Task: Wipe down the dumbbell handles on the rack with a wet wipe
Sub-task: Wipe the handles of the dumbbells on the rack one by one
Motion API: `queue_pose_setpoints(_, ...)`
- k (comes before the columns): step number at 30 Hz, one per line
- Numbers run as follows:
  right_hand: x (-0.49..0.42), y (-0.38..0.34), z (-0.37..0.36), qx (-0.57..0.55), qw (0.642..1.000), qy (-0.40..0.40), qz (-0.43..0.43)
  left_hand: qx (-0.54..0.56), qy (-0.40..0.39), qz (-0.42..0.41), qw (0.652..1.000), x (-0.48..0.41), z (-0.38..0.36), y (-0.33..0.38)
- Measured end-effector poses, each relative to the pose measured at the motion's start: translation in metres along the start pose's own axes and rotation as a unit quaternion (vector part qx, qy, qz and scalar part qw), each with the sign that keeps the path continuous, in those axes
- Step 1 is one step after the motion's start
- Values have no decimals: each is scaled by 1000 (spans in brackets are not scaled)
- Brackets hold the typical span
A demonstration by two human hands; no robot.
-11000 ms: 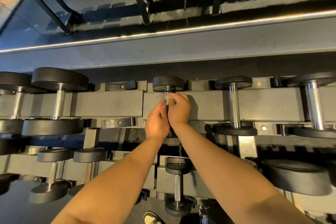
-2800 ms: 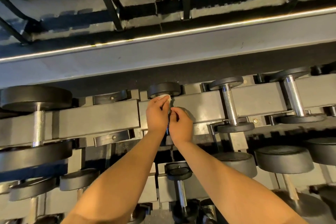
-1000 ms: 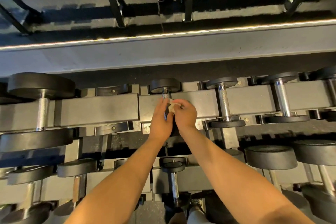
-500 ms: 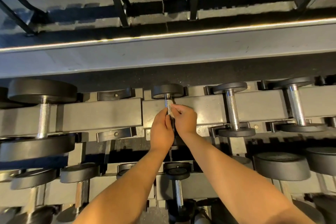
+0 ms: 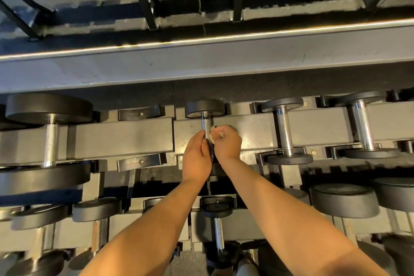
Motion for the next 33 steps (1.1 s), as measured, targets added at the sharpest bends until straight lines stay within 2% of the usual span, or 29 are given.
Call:
queue_pose_setpoints(3,11,17,8,8,1000,6,-22,-1,1,0,1000,1,0,1)
queue_pose_setpoints(9,11,7,9,-70,997,-1,-18,-1,3,0,1000,2,0,2)
queue_pose_setpoints(12,5,-4,-3,-52,998,-34,3,7,10,3,1000,2,1,3)
queue_pose_setpoints(18,3,3,1,1,1000,17,-8,2,13,0,1000,3,2,5)
queue_pose_setpoints(27,20,17,8,-46,999,8,-5,5,11,14,1000,4,1,7)
queue_pose_setpoints(30,14,5,11,-35,999,22,30,3,10,12,1000,4,1,5)
queue_pose_setpoints(33,5,-7,4,-32,999,-10,42,-7,15,13,1000,2,1,3)
Point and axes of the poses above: each hand's wrist, its own x-axis away from the middle knuckle, its own z-axis out of the back of the hand, y = z × x, the point moved 6 cm from there along -x, towards the middle knuckle, and after that the axes turned 3 degrees about x, right-handed, at the moved point
